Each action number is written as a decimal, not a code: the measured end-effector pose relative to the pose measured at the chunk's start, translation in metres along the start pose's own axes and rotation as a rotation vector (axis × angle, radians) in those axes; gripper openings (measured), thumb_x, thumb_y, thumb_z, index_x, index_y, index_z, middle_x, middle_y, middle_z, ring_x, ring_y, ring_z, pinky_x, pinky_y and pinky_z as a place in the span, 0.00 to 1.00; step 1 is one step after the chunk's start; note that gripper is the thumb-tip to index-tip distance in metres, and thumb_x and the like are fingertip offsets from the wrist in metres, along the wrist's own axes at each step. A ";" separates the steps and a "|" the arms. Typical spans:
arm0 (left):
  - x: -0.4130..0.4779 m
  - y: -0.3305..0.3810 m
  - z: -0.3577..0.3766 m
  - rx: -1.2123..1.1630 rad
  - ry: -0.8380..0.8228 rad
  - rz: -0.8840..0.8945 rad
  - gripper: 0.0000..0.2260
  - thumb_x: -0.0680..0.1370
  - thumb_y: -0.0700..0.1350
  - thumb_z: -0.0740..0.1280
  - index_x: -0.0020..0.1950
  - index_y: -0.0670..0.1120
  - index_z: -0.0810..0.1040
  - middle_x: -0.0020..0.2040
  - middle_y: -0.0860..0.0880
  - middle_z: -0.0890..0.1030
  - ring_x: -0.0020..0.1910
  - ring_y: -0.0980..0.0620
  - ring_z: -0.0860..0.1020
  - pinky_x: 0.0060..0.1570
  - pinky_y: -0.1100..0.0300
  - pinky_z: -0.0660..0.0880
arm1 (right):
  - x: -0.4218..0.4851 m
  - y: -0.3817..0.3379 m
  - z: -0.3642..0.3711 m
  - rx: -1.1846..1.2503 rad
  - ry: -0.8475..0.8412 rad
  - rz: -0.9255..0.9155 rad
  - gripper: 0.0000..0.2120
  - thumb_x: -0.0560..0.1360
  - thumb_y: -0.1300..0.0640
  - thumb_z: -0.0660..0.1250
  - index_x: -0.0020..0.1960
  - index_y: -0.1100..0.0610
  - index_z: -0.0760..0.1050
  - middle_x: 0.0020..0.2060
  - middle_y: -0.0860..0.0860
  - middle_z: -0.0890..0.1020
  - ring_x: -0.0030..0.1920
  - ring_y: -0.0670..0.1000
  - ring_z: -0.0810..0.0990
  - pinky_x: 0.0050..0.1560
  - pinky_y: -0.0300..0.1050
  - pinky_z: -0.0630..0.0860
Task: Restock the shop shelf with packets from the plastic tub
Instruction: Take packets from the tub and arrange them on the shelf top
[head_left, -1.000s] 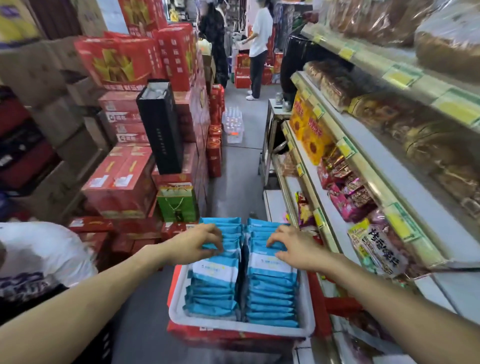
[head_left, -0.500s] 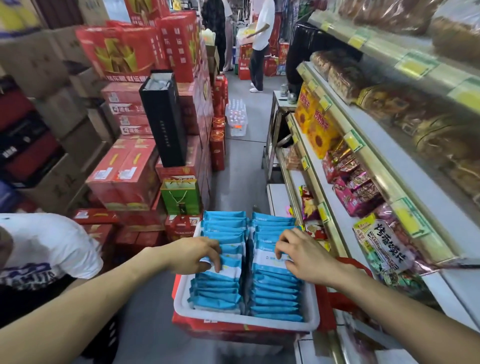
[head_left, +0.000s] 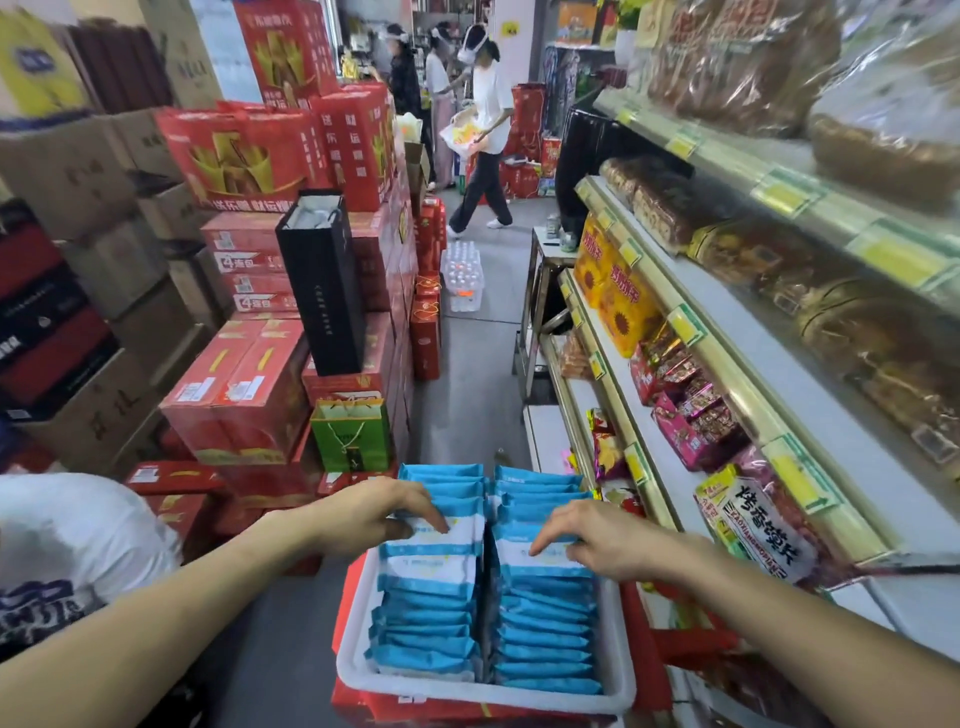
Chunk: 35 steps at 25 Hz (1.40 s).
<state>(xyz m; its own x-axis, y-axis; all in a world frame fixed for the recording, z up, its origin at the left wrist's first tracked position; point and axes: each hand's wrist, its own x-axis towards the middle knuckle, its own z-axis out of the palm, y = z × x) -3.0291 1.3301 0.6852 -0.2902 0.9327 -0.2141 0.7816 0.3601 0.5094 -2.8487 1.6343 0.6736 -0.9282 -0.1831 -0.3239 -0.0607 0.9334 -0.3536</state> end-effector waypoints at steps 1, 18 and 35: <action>0.005 0.004 -0.017 0.001 0.034 0.009 0.22 0.80 0.37 0.68 0.61 0.66 0.80 0.61 0.62 0.77 0.62 0.61 0.76 0.63 0.57 0.73 | -0.001 -0.003 -0.022 0.018 0.032 0.002 0.26 0.76 0.68 0.62 0.63 0.43 0.81 0.52 0.39 0.78 0.56 0.41 0.74 0.59 0.38 0.69; 0.178 0.272 -0.318 0.002 0.220 0.564 0.22 0.79 0.33 0.70 0.59 0.61 0.85 0.63 0.58 0.80 0.60 0.53 0.81 0.61 0.48 0.79 | -0.252 -0.012 -0.387 -0.018 0.698 0.307 0.25 0.73 0.69 0.71 0.59 0.42 0.85 0.59 0.43 0.83 0.56 0.45 0.80 0.59 0.42 0.75; 0.288 0.526 -0.248 0.063 -0.046 0.891 0.22 0.81 0.37 0.68 0.60 0.67 0.83 0.60 0.67 0.76 0.56 0.62 0.78 0.52 0.66 0.77 | -0.533 0.050 -0.267 0.162 0.917 0.962 0.28 0.78 0.68 0.68 0.68 0.38 0.78 0.68 0.44 0.74 0.60 0.49 0.77 0.56 0.47 0.82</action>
<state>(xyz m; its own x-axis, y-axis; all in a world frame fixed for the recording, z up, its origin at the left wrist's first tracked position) -2.8379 1.7927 1.0981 0.4610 0.8633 0.2055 0.7353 -0.5012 0.4562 -2.4554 1.8613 1.0626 -0.4900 0.8533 0.1782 0.7363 0.5145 -0.4394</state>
